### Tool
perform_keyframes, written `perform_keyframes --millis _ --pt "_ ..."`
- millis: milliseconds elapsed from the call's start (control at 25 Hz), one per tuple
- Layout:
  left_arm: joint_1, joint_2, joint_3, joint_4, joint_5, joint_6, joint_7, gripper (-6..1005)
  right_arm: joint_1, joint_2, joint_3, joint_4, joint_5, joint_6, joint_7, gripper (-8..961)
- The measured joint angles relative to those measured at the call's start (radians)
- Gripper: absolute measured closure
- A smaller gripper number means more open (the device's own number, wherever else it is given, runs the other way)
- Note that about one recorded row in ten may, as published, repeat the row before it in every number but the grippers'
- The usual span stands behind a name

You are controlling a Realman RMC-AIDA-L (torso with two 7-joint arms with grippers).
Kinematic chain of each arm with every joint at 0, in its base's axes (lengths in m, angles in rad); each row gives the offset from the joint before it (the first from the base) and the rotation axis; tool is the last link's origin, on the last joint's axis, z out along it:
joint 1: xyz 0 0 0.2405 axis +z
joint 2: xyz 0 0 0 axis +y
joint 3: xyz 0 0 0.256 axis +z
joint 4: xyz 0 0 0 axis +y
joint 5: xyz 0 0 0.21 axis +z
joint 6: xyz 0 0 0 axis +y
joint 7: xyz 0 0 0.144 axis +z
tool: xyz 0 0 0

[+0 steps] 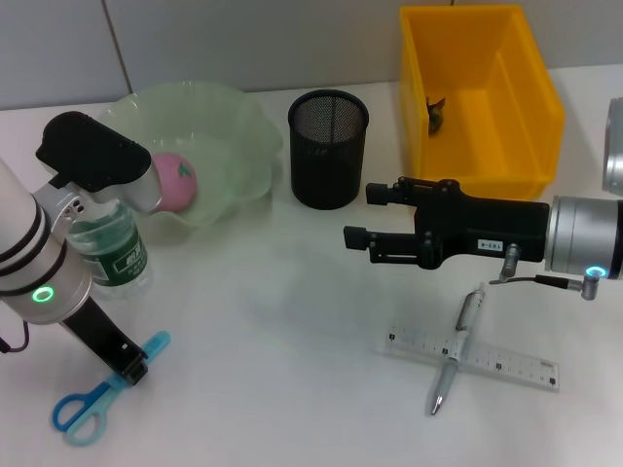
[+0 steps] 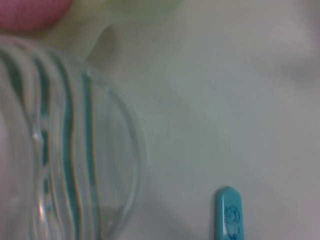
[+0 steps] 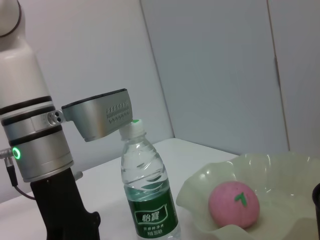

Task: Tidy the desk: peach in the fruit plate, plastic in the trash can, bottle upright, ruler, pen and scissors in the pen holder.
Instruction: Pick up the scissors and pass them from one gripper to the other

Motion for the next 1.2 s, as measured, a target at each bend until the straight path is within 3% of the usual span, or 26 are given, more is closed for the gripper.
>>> perform_keyframes --millis 440,600,840,1200 --pt "0.001 0.0 0.0 0.001 0.0 0.0 0.01 740 -0.001 -0.001 -0.004 -0.002 0.0 -0.006 0.012 195" --pt "0.001 0.0 0.003 0.001 0.012 0.0 0.01 659 -0.001 -0.001 0.0 -0.002 0.0 -0.013 0.013 195" --pt "0.001 0.0 0.006 0.0 0.014 -0.001 0.009 623 -0.001 -0.001 0.001 0.0 0.0 -0.013 0.014 195" --pt "0.001 0.0 0.012 0.001 0.016 -0.001 0.004 629 -0.001 -0.002 0.001 0.001 0.0 -0.013 0.014 195"
